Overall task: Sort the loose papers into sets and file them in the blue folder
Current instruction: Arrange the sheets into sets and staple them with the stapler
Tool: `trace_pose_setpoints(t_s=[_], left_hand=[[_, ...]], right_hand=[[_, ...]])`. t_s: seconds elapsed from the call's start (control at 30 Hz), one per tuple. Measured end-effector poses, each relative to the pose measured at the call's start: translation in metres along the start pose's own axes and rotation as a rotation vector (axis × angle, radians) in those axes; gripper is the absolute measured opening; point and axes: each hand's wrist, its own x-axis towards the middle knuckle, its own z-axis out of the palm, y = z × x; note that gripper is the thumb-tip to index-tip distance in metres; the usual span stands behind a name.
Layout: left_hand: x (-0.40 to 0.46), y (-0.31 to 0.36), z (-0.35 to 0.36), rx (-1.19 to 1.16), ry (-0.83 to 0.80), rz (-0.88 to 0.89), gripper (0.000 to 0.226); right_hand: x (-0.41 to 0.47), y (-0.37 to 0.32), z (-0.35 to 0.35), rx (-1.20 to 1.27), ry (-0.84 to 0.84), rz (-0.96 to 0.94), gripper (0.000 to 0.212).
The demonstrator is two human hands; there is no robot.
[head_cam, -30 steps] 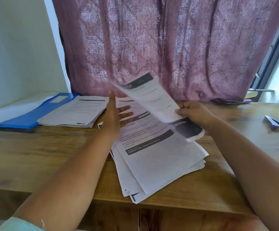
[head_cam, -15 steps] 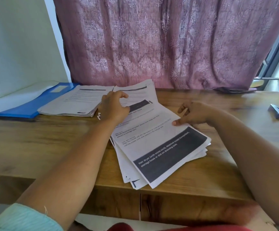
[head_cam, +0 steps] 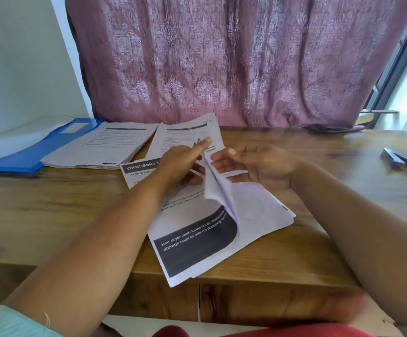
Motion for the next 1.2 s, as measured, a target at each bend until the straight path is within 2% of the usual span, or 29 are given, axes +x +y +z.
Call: trace_pose_setpoints(t_s=[0.1, 0.17, 0.23, 0.3, 0.37, 0.43, 0.53, 0.7, 0.77, 0.87, 0.97, 1.2], left_hand=[[-0.002, -0.002, 0.001, 0.031, 0.039, 0.011, 0.007], [0.0, -0.003, -0.001, 0.101, 0.077, 0.037, 0.005], [-0.002, -0.001, -0.002, 0.099, 0.095, 0.055, 0.005], [-0.002, 0.0, -0.004, 0.06, 0.092, 0.065, 0.004], [0.0, -0.001, -0.005, 0.057, 0.09, 0.078, 0.007], [0.001, -0.002, -0.004, 0.046, 0.094, 0.096, 0.01], [0.004, -0.004, -0.004, 0.058, 0.135, 0.121, 0.021], [0.004, -0.004, -0.004, 0.065, 0.141, 0.165, 0.021], [0.004, -0.005, -0.003, 0.085, 0.14, 0.177, 0.017], [0.005, -0.006, -0.004, 0.132, 0.143, 0.206, 0.007], [0.006, -0.007, -0.004, 0.136, 0.135, 0.216, 0.005], [0.006, -0.007, -0.005, 0.154, 0.144, 0.228, 0.007]], right_hand=[[0.007, 0.008, 0.003, -0.216, 0.071, -0.003, 0.025], [0.008, 0.011, 0.001, -0.4, 0.182, -0.022, 0.023], [0.008, 0.012, -0.007, -0.728, 0.4, -0.073, 0.016], [0.007, 0.01, -0.015, -1.002, 0.536, -0.018, 0.033], [0.006, 0.012, -0.02, -1.026, 0.526, 0.146, 0.045], [0.007, 0.014, -0.021, -0.943, 0.476, 0.223, 0.047], [0.009, 0.014, -0.021, -0.904, 0.494, 0.176, 0.044], [0.009, 0.009, -0.017, -1.017, 0.481, 0.029, 0.021], [0.009, 0.009, -0.021, -1.123, 0.559, 0.001, 0.017], [0.005, 0.008, -0.04, -1.242, 0.833, -0.013, 0.024], [-0.003, 0.006, -0.055, -1.173, 1.011, 0.008, 0.025], [-0.013, 0.003, -0.076, -0.292, 1.41, -0.04, 0.031]])
